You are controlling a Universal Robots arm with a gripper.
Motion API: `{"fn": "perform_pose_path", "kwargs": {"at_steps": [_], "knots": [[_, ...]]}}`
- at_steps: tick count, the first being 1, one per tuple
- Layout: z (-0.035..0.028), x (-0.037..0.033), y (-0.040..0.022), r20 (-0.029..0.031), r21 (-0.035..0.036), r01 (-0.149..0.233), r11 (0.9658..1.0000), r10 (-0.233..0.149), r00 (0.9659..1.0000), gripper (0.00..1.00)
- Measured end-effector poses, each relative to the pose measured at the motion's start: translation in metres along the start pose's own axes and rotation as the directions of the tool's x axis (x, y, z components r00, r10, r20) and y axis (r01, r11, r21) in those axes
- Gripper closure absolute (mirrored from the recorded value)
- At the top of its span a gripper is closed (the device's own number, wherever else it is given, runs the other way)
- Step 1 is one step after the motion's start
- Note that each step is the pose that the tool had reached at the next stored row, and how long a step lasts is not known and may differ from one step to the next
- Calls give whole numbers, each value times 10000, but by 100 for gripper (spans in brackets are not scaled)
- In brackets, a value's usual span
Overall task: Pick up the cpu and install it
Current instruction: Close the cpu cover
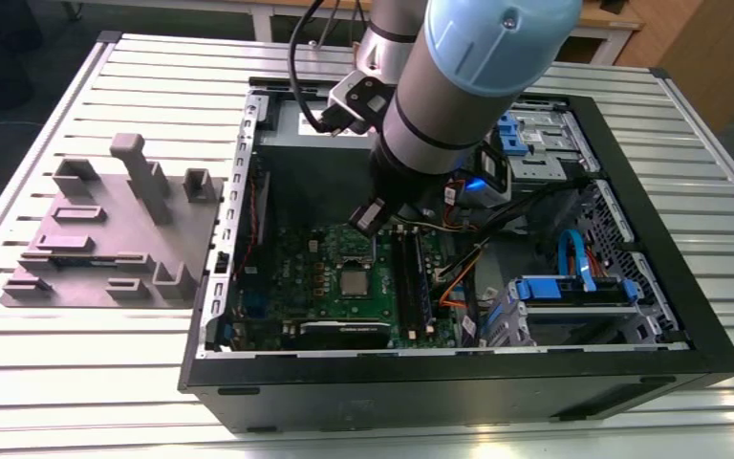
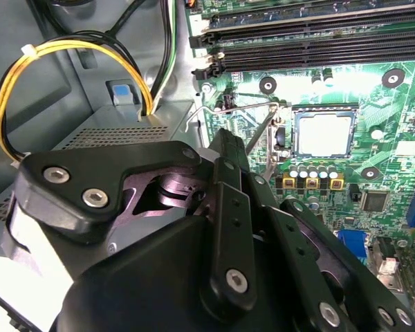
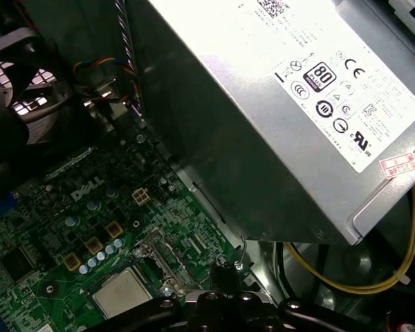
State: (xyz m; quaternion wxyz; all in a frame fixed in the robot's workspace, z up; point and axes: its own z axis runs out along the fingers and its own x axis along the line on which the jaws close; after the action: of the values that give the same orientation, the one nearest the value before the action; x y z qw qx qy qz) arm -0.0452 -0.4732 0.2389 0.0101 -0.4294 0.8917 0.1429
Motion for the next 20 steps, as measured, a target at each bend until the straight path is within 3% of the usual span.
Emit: {"fn": "perform_pose_path", "kwargs": {"at_steps": [20], "knots": [[-14,39,-30,-3,2,-1,10000,1,10000,90]]}}
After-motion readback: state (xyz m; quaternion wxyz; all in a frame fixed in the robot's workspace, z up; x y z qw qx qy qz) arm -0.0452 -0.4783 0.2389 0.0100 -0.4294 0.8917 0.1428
